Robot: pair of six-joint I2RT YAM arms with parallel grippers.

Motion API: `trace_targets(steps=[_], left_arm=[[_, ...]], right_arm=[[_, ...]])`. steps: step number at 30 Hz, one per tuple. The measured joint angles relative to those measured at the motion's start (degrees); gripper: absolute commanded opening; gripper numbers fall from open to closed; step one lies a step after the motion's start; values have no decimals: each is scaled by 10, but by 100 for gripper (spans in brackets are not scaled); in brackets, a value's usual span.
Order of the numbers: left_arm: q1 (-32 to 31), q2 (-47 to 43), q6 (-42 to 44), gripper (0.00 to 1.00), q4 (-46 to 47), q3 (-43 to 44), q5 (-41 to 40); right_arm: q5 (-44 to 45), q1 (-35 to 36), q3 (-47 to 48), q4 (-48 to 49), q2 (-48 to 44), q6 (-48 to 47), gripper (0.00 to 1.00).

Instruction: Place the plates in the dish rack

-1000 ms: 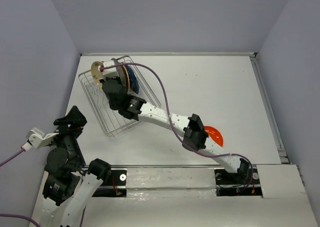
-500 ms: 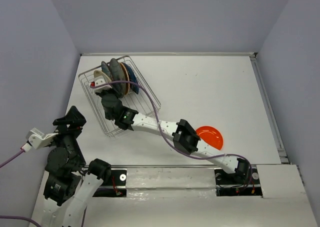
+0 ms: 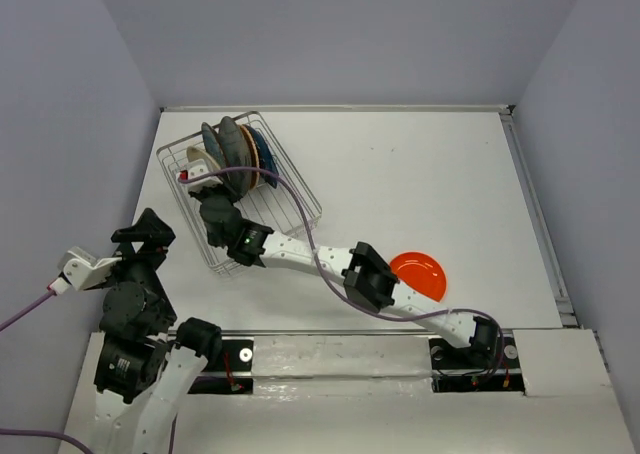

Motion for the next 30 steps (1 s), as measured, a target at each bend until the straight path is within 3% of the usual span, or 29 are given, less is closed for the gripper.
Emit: trace_targets(steps=[2, 5, 8, 12, 21, 29, 30], left_arm=[[5, 1, 0, 99, 0, 0, 2], [9, 1, 2, 99, 2, 0, 5], [11, 1, 4, 99, 5, 0, 7], [15, 1, 8, 99, 8, 0, 9], [18, 2, 15, 99, 17, 0, 17], [23, 3, 18, 99, 19, 0, 23], [23, 3, 18, 99, 21, 0, 25]], right_arm=[[-2, 6, -8, 0, 3, 9, 7], [5, 16, -30, -2, 3, 26, 15], [11, 23, -45, 7, 0, 49, 34], [-7, 31, -90, 4, -14, 87, 47], [-77, 34, -226, -34, -68, 220, 53], [-110, 19, -285, -40, -149, 286, 48], [-117, 15, -292, -40, -161, 295, 44]])
